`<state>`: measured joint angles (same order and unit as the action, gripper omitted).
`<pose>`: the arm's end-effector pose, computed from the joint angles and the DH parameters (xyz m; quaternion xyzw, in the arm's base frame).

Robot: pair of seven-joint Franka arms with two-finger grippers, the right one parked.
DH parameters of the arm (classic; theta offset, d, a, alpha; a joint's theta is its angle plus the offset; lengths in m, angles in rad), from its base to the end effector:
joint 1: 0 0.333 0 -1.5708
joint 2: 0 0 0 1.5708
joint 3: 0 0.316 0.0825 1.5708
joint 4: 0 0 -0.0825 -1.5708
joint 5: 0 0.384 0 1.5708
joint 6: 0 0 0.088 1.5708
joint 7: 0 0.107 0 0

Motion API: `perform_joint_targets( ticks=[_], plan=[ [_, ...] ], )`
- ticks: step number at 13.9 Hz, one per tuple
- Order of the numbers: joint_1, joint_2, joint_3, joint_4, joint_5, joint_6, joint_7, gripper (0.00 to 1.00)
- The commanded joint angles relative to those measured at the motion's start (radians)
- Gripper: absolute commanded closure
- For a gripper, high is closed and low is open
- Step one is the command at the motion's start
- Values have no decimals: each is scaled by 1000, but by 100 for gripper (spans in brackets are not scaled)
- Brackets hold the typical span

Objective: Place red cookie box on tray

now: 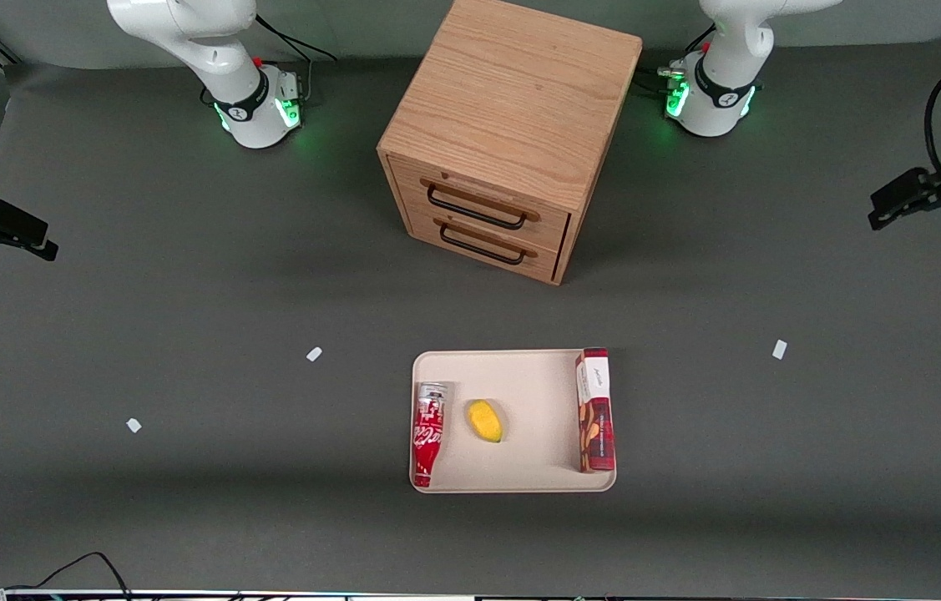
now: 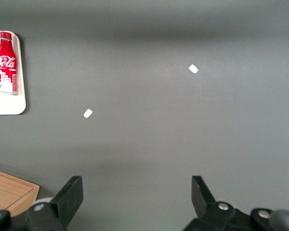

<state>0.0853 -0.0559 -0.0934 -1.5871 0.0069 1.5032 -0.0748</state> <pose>0.5302 -0.0050 0.6412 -0.9993 -0.0336 0.0139 0.0066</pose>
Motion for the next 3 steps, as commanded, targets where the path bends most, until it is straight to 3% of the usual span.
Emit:
perform_joint_targets(
  ticks=[1, 3],
  plan=[
    [5, -28, 6, -18, -28, -20, 40, 0],
    [5, -28, 6, -16, -28, -21, 40, 0]
  ],
)
